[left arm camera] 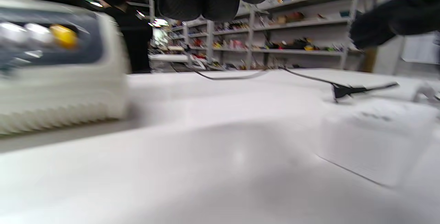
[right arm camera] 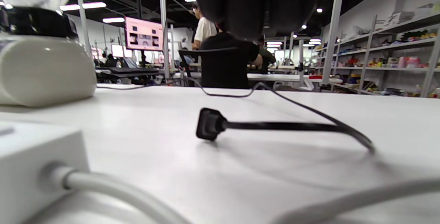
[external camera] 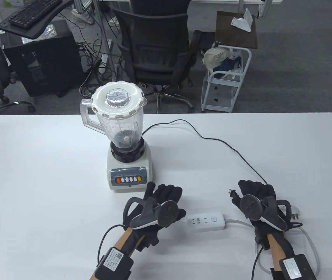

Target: Unplug the blender

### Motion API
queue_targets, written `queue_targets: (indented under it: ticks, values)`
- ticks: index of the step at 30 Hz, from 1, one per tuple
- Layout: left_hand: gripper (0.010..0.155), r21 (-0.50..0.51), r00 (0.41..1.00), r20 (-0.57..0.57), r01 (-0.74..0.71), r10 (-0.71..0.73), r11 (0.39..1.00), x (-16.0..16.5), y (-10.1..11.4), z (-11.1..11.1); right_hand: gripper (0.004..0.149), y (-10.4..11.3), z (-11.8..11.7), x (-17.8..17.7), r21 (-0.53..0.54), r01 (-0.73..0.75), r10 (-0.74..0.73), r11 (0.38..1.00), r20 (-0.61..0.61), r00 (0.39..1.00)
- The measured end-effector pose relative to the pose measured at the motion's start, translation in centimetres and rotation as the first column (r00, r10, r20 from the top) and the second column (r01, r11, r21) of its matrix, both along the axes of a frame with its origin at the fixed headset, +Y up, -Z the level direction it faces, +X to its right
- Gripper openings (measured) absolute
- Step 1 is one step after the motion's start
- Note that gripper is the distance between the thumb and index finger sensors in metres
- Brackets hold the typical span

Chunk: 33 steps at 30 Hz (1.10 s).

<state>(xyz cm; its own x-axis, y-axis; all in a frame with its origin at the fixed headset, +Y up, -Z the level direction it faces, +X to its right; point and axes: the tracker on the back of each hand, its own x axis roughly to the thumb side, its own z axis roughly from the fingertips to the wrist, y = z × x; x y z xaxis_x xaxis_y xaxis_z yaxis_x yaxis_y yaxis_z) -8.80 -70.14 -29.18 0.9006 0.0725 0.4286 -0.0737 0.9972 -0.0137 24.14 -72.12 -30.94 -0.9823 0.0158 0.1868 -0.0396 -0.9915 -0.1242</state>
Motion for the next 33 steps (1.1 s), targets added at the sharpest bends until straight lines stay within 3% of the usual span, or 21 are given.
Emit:
queue_targets:
  ticks: [5, 11, 20, 33]
  values:
    - [0.082, 0.133, 0.986, -0.162, 0.069, -0.047, 0.989, -6.0, 1.1, 0.7, 0.077, 0.3, 0.6, 0.0, 0.032, -0.022, 0.022, 0.999, -0.017, 1.0]
    - [0.084, 0.225, 0.951, -0.289, 0.179, -0.11, 0.958, -10.5, 1.0, 1.2, 0.084, 0.0, 0.8, -0.4, 0.028, -0.075, 0.076, 0.997, -0.028, 0.997]
    - [0.088, 0.185, 0.898, -0.399, 0.278, -0.187, 0.943, -13.9, -0.5, 1.0, 0.087, -1.4, 0.8, -1.3, -0.016, -0.246, 0.245, 0.969, -0.043, 0.969]
    - [0.087, 0.122, 0.872, -0.448, 0.277, -0.196, 0.953, -15.5, -1.5, 0.8, 0.084, -2.1, 0.6, -1.7, -0.044, -0.287, 0.284, 0.957, -0.06, 0.957]
